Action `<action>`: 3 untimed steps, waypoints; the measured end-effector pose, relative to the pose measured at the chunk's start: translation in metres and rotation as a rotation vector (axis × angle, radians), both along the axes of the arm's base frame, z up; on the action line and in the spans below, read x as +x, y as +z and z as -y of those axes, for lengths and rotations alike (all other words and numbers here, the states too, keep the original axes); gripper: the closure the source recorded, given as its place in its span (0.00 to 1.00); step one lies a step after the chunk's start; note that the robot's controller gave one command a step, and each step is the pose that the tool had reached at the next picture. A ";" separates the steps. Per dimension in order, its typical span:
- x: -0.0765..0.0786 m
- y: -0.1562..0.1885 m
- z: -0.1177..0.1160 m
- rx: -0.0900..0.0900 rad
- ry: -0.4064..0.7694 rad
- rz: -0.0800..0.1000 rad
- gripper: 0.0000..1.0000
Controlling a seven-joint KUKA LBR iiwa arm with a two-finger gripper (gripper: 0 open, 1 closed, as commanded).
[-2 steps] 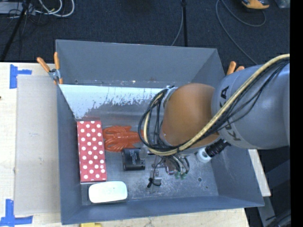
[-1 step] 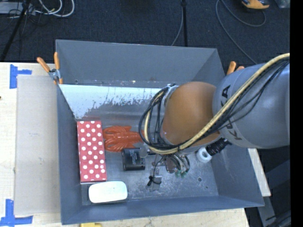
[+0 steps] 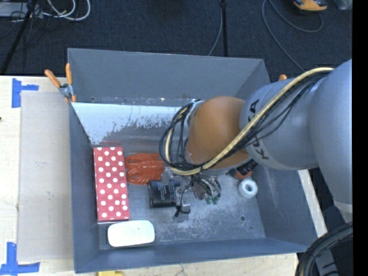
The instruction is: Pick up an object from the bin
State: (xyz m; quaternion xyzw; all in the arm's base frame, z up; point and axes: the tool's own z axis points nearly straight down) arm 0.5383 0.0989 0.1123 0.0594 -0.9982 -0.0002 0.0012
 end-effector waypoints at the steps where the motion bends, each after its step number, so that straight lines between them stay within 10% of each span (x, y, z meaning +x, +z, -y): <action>1: 0.014 0.008 0.004 -0.001 0.015 -0.007 0.00; 2: 0.018 0.033 0.005 0.000 0.040 0.001 0.00; 3: 0.018 -0.034 0.003 0.000 0.123 -0.002 0.00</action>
Offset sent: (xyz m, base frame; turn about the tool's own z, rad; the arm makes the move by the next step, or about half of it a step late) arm 0.0198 -0.0127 -0.0020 -0.1356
